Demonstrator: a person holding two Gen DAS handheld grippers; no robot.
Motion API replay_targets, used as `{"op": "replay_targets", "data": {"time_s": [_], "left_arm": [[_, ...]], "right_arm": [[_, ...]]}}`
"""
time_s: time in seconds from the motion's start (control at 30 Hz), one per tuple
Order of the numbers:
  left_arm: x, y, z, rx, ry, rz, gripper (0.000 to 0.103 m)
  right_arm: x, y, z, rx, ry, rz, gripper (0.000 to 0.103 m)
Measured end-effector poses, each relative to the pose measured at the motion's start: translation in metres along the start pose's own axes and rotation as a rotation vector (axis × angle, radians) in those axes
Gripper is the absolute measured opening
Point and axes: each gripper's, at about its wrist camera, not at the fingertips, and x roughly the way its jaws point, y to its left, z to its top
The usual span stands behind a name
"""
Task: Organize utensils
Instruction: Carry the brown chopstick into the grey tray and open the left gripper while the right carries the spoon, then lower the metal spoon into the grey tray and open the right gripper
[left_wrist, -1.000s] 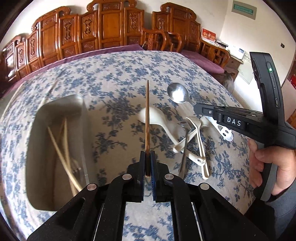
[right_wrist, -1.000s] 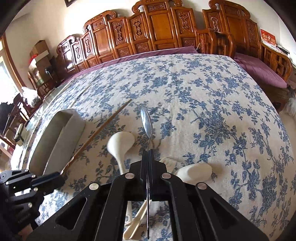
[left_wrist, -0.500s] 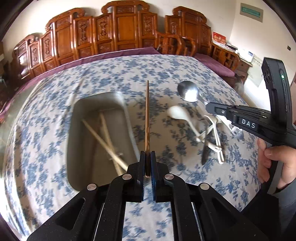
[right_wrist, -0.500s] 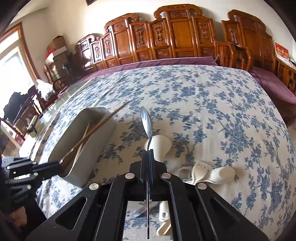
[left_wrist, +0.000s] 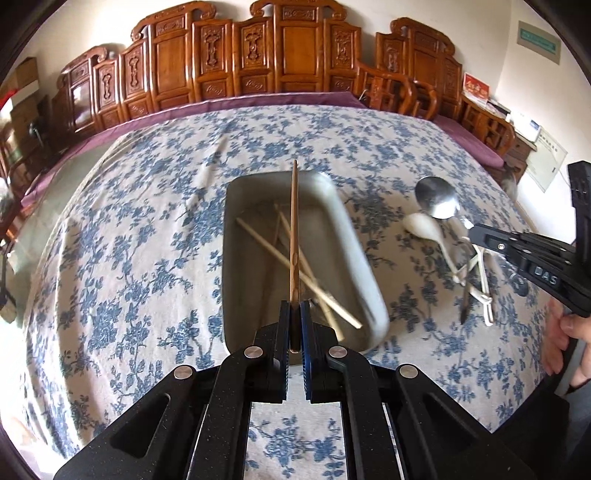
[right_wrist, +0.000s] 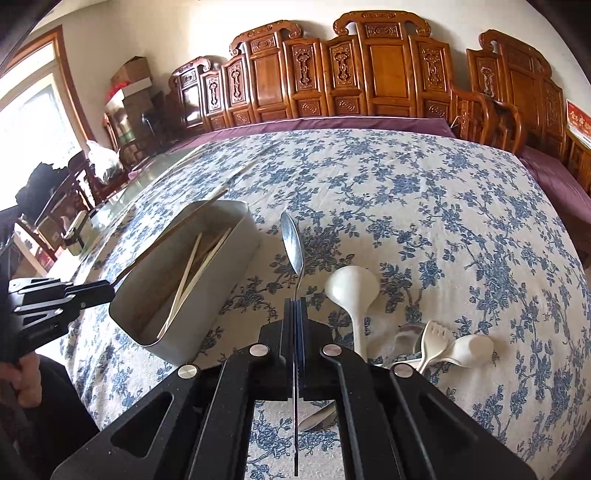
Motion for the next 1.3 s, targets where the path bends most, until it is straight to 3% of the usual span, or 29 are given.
{"op": "replay_targets", "data": {"time_s": [0.53,0.87,1.03,1.2,1.3], "left_arm": [[0.022,0.012,-0.010,-0.021,0.083,-0.019,0.005],[0.013,0.017,-0.003,-0.034,0.057,-0.035,0.005],[0.007,0.026,0.005,-0.056,0.026,-0.030,0.015],[0.008,0.038,0.018,-0.080,-0.004,-0.019,0.016],[0.010,0.045,0.018,-0.092,-0.016,-0.009,0.024]], "right_arm": [[0.009,0.015,-0.002,-0.036,0.021,0.008,0.002],[0.009,0.025,-0.002,-0.051,0.025,0.013,0.002],[0.010,0.037,0.002,-0.054,0.020,0.029,0.002],[0.014,0.056,0.010,-0.070,0.017,0.048,0.002],[0.022,0.070,0.017,-0.063,0.019,0.069,0.002]]}}
